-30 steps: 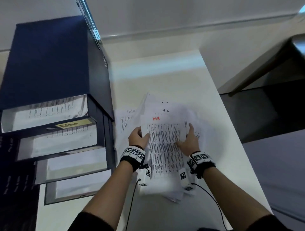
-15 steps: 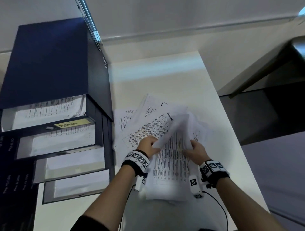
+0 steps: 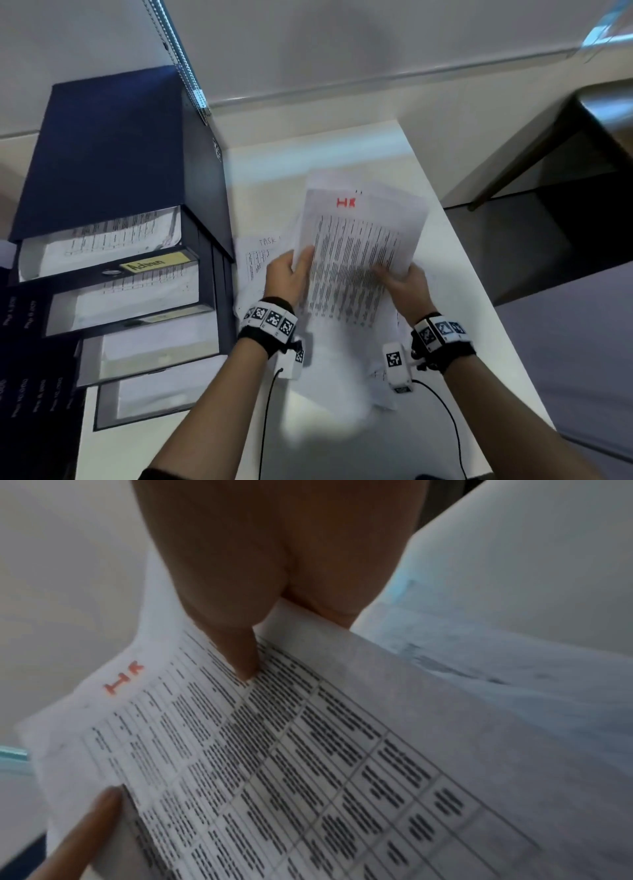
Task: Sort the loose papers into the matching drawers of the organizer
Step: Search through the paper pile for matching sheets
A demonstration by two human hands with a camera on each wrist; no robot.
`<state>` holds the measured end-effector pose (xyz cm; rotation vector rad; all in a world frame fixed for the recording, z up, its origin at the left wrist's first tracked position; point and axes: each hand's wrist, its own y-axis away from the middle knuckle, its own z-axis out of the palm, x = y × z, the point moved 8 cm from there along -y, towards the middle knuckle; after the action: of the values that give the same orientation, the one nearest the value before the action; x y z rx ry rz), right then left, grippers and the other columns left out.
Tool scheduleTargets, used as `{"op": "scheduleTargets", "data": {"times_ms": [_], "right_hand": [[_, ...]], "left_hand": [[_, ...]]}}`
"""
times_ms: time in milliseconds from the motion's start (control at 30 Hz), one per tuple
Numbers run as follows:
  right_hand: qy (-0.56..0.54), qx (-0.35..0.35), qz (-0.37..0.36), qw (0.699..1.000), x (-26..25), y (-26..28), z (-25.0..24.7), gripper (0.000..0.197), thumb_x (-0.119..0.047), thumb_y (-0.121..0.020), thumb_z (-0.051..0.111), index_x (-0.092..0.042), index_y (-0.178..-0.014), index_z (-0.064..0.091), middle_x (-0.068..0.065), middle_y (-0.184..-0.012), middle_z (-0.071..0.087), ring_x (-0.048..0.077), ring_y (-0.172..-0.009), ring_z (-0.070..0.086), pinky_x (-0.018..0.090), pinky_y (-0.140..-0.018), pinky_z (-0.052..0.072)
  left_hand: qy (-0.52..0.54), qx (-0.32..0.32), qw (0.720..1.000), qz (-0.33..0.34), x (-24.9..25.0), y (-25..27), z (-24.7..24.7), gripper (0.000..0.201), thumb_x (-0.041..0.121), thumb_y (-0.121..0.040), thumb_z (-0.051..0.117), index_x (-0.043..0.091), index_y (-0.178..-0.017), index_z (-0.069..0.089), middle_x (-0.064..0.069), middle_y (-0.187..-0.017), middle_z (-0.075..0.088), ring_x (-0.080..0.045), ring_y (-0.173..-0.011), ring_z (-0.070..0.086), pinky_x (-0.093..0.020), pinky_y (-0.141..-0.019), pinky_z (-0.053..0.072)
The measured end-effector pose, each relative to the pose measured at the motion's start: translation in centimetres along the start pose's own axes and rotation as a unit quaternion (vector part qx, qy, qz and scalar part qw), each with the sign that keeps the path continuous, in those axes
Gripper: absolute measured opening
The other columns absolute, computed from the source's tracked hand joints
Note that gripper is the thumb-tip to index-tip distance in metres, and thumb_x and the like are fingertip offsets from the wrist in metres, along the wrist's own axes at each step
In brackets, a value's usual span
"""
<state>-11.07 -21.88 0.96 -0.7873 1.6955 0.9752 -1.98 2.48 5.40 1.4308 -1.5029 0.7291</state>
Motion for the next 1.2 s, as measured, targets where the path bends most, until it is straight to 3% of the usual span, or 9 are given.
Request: {"op": "scheduleTargets", "data": {"times_ms": [133, 333, 433, 567, 667, 833, 1000, 1100, 1200], "right_hand": [[-0.036, 0.010, -0.104, 0.994, -6.2, 0.2, 0.6, 0.038, -0.026, -0.086, 0.075, -0.007, -0.117, 0.065, 0.005, -0.111, 0.072, 0.019, -0.103, 0.070, 0.037, -0.083, 0.058], [0.063, -0.006, -0.124, 0.990, -5.2, 2.4, 1.6, 0.039, -0.029, -0.082, 0.078, -0.009, -0.113, 0.066, 0.000, -0.103, 0.074, 0.012, -0.093, 0.071, 0.037, -0.079, 0.060], [0.086, 0.014, -0.094, 0.992, -4.0, 2.9, 1.3, 0.040, -0.026, -0.083, 0.078, -0.009, -0.115, 0.064, -0.002, -0.105, 0.072, 0.012, -0.096, 0.069, 0.033, -0.081, 0.059], [0.094, 0.030, -0.098, 0.990, -6.4, 3.2, 0.9, 0.027, -0.025, -0.091, 0.068, -0.009, -0.113, 0.066, -0.004, -0.103, 0.069, 0.016, -0.099, 0.068, 0.019, -0.076, 0.053], [0.076, 0.004, -0.134, 0.988, -10.3, 3.9, 1.6, 0.028, -0.028, -0.094, 0.064, -0.012, -0.117, 0.064, -0.005, -0.108, 0.070, 0.014, -0.102, 0.067, 0.033, -0.085, 0.057], [0.049, -0.043, -0.202, 0.977, -15.9, 5.9, 4.1, 0.057, -0.014, -0.095, 0.062, -0.025, -0.144, 0.036, -0.008, -0.114, 0.067, 0.005, -0.100, 0.068, 0.029, -0.084, 0.058], [0.114, -0.201, -0.241, 0.943, -19.1, 9.7, 10.8, 0.074, -0.013, -0.096, 0.060, -0.034, -0.155, 0.019, -0.012, -0.140, 0.053, -0.021, -0.117, 0.047, 0.004, -0.097, 0.038], [0.166, -0.278, -0.223, 0.919, -19.3, 11.3, 15.5, 0.050, -0.014, -0.095, 0.063, -0.026, -0.142, 0.050, -0.013, -0.143, 0.051, -0.012, -0.128, 0.044, 0.029, -0.116, 0.033], [0.084, -0.332, -0.105, 0.933, -19.1, 12.6, 20.0, 0.041, -0.009, -0.092, 0.065, -0.021, -0.131, 0.063, -0.003, -0.135, 0.061, 0.013, -0.123, 0.058, 0.043, -0.110, 0.043]], "left_hand": [[0.100, -0.027, 0.993, 0.056, 4.7, 0.1, -2.6, 0.008, 0.033, -0.090, 0.069, 0.028, -0.096, 0.067, 0.014, -0.090, 0.071, 0.004, -0.083, 0.068, -0.013, -0.070, 0.053], [0.048, -0.011, 0.998, 0.028, 2.2, 1.0, -3.8, 0.036, 0.028, -0.077, 0.082, 0.005, -0.102, 0.069, 0.008, -0.079, 0.073, 0.006, -0.069, 0.061, -0.018, -0.064, 0.055], [0.027, -0.014, 0.999, 0.011, 0.5, 1.0, -3.7, 0.032, 0.035, -0.079, 0.080, 0.017, -0.103, 0.070, 0.006, -0.097, 0.073, -0.012, -0.091, 0.070, -0.017, -0.070, 0.054], [0.025, 0.014, 0.999, 0.021, 1.8, 1.7, -5.2, 0.036, 0.046, -0.083, 0.074, 0.011, -0.092, 0.072, 0.004, -0.076, 0.068, -0.005, -0.065, 0.061, -0.027, -0.068, 0.059], [0.011, 0.064, 0.997, 0.040, 4.3, 2.7, -7.8, 0.045, 0.047, -0.085, 0.070, 0.013, -0.065, 0.050, 0.005, -0.057, 0.042, -0.005, -0.048, 0.036, -0.022, -0.048, 0.036], [0.112, 0.073, 0.991, 0.031, 6.1, 4.6, -12.8, 0.073, 0.061, -0.082, 0.067, 0.024, -0.140, 0.045, 0.003, -0.135, 0.059, -0.013, -0.120, 0.059, -0.039, -0.101, 0.050], [0.072, 0.005, 0.997, -0.018, 5.2, 8.3, -18.7, 0.060, 0.015, -0.098, 0.057, 0.021, -0.149, 0.026, 0.005, -0.134, 0.057, -0.013, -0.118, 0.059, -0.038, -0.105, 0.046], [0.087, -0.009, 0.991, -0.099, 1.9, 10.5, -23.1, 0.054, 0.006, -0.095, 0.057, 0.015, -0.142, 0.032, -0.001, -0.125, 0.064, -0.022, -0.110, 0.065, -0.050, -0.102, 0.049], [0.112, 0.025, 0.986, -0.124, 0.0, 12.6, -27.7, 0.041, 0.002, -0.093, 0.057, 0.012, -0.129, 0.038, -0.009, -0.117, 0.067, -0.028, -0.104, 0.068, -0.051, -0.096, 0.052]]}}
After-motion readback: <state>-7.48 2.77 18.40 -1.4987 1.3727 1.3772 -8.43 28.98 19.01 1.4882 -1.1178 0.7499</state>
